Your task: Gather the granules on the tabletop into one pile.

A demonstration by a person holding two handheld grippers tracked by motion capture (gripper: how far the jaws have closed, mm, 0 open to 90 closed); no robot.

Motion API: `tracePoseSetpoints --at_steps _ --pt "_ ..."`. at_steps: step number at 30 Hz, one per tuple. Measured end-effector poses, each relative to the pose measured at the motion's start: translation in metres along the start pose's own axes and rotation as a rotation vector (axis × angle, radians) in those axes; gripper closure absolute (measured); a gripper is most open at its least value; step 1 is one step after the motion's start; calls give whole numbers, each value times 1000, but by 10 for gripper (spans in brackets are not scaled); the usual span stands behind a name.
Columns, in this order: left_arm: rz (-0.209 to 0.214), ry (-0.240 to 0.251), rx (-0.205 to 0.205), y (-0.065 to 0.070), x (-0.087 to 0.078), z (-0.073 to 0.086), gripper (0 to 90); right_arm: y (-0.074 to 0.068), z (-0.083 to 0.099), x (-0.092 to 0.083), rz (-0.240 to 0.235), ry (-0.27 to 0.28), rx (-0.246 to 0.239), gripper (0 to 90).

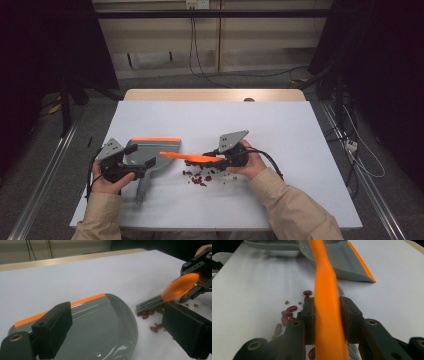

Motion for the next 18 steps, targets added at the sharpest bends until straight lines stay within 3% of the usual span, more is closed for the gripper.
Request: tracePoseSetpoints --at_steps 6,10,18 --pt "0 1 6 0 0 0 95 -4 -1 -2 -3 -3 13 686" --pt "2 -2 6 1 1 0 95 -5 -2 -3 25 7 2 690" --pt "10 -6 9 2 4 0 95 14 -8 -6 79 37 13 697"
Point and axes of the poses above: each handheld gripper's, and its own axes: x roughly forward along the jaws, z roughly out of its underside, y roughly to its right, the point moved 2 cm from there along x, roughly forward along the jaws, and after that the axes turned 3 degrees about -y, right-handed, at the moved point
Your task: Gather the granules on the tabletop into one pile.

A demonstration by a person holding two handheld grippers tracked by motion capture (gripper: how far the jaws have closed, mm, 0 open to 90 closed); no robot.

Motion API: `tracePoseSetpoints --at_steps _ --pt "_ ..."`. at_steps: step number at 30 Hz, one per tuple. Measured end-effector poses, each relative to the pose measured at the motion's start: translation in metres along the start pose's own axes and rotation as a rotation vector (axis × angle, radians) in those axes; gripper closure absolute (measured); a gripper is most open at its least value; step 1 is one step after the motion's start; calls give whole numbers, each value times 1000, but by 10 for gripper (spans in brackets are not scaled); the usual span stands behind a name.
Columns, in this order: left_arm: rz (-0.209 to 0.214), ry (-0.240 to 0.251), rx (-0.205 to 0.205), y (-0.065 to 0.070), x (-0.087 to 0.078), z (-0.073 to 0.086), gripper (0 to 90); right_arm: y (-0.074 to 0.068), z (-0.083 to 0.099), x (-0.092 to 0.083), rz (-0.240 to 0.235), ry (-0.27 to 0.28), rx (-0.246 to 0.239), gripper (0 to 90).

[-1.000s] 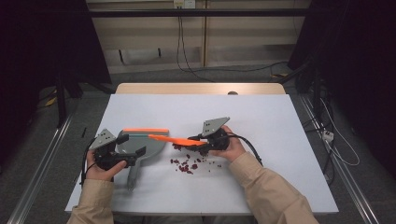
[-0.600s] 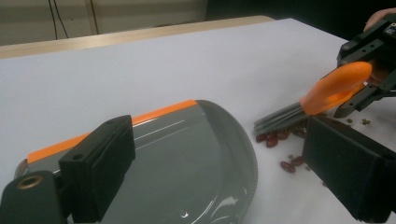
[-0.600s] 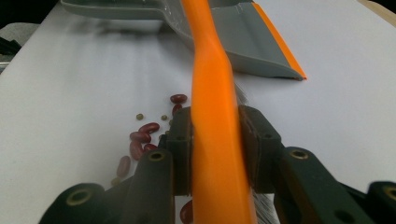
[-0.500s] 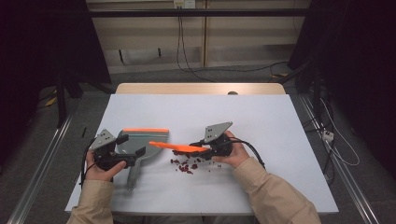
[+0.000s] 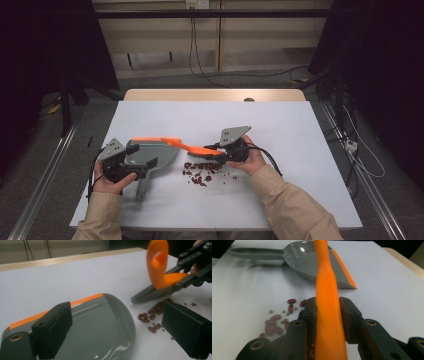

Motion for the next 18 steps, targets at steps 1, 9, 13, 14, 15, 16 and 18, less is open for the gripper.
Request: tracePoseSetpoints --at_steps 1,9,13,14,15,16,18 --pt "0 0 -1 0 0 0 95 3 -1 0 9 4 4 697" --pt "2 -7 -1 -1 2 0 95 28 -2 5 70 -48 4 698" --pt "3 -7 1 -1 2 1 95 22 0 11 68 -60 17 697" --pt "2 -8 2 -1 1 1 95 19 0 11 67 -71 16 696" --pt "2 -7 2 -1 1 1 95 17 0 11 69 -74 15 695" --pt "3 -5 0 0 1 1 95 14 0 11 67 -77 23 694" --pt "4 -3 1 0 1 0 95 9 0 10 63 -79 34 694"
Point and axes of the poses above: each handheld gripper's, and its own axes: x roughly forward along the jaws, z roughly out of its underside, y roughly to its right, the point moved 2 cm from there along x, roughly forward along the jaws, and after that the axes turned 3 degrees about -y, right-handed, at the moved point
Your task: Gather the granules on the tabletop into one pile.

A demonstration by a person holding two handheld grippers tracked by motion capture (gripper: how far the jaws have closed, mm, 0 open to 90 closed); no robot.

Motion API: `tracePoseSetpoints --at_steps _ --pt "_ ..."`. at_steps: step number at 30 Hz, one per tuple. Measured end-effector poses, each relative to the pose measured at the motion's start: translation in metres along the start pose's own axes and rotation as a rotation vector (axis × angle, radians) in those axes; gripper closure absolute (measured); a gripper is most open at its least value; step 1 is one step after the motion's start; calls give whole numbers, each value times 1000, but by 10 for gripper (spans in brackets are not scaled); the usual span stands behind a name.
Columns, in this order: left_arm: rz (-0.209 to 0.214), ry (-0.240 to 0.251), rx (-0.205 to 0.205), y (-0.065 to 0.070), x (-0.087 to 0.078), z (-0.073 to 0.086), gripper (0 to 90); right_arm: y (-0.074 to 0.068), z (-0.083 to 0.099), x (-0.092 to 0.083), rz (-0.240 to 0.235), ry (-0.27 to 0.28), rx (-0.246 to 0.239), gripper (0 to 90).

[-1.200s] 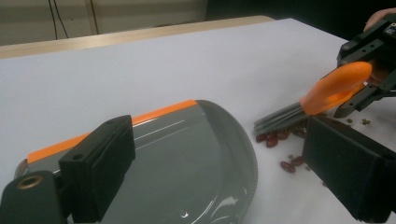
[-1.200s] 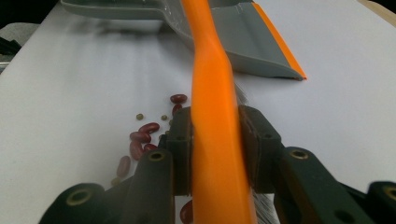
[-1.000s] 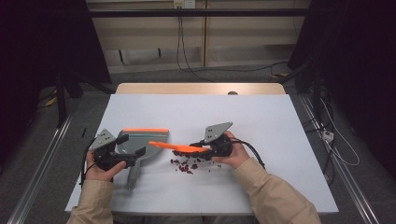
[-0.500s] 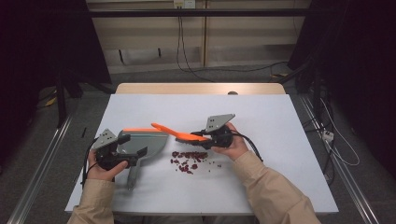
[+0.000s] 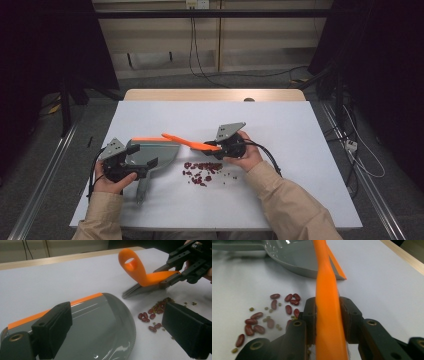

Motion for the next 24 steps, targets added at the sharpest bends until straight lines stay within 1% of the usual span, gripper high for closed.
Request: tracePoseSetpoints --at_steps 2,6,8,10,13,16,18,20,21,24 --pt "-1 1 1 0 -1 0 95 -4 1 -2 -12 8 26 695" --pt "-2 3 1 0 -1 0 95 -15 1 -6 -21 10 40 695" --pt "-1 3 2 0 -1 0 95 -19 1 -7 -6 5 43 694" --pt "0 2 4 1 -1 0 95 -18 1 -8 -14 7 68 695" --pt "0 8 3 1 -1 -1 95 -14 1 -11 -12 21 132 696" --pt "-2 9 3 0 -1 -1 95 -11 1 -10 22 26 160 694" --pt "0 9 4 0 -1 -1 95 -8 1 -10 49 28 191 695" --pt "0 9 4 0 -1 -1 95 -6 0 -9 84 17 193 697" --pt "0 9 4 0 -1 -1 95 -6 0 -8 93 9 199 699" --pt "0 6 2 0 -1 -1 95 -6 0 -6 129 -14 196 705"
Point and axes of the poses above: each handheld gripper's, and its own axes: x roughly forward along the jaws, z roughly out of its underside, y roughly to its right, the point moved 2 cm from there along x, roughly forward along the jaws, and after that the axes turned 3 degrees about -y, right-handed, at the moved point
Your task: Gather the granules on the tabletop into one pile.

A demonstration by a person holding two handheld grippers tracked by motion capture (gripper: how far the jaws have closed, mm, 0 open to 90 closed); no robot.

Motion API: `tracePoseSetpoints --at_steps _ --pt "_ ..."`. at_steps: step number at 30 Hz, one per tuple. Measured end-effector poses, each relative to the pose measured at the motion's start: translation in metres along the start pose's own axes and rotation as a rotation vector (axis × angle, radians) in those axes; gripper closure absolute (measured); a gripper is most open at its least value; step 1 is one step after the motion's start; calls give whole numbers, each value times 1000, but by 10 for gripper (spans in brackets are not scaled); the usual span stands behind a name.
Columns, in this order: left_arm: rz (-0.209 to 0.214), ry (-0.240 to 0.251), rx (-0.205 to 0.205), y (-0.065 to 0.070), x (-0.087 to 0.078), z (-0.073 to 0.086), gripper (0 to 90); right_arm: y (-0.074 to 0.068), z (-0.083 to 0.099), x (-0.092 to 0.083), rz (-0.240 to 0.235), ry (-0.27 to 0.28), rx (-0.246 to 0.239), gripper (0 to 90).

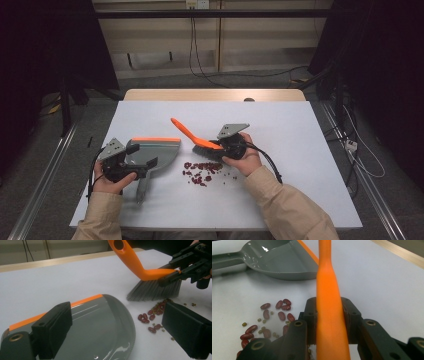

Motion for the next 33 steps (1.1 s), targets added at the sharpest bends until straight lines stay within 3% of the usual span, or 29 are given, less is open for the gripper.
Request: tracePoseSetpoints --at_steps 4,11,16,23,26,30,33 --pt "0 -2 4 1 0 0 95 1 -2 -1 37 -15 39 709" --pt "2 1 4 1 0 0 95 6 0 -18 116 98 185 711" --pt "6 -2 12 4 0 0 95 -2 8 -43 241 129 206 711" --pt "12 8 17 6 -1 -2 95 -18 37 -74 385 167 297 710" --pt "13 11 21 8 -1 -3 95 -26 49 -84 475 175 336 710" --pt "17 13 24 9 -1 -4 96 -37 61 -85 568 169 355 710" --pt "18 15 28 10 -1 -4 96 -42 65 -77 568 143 358 710"
Point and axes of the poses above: each handheld gripper's, and its own axes: x roughly forward along the jaws, z roughly out of its underside, y roughly to its right, the point moved 2 cm from there along x, roughly forward along the jaws, and after that the axes turned 3 degrees about -y, right-handed, at the moved point
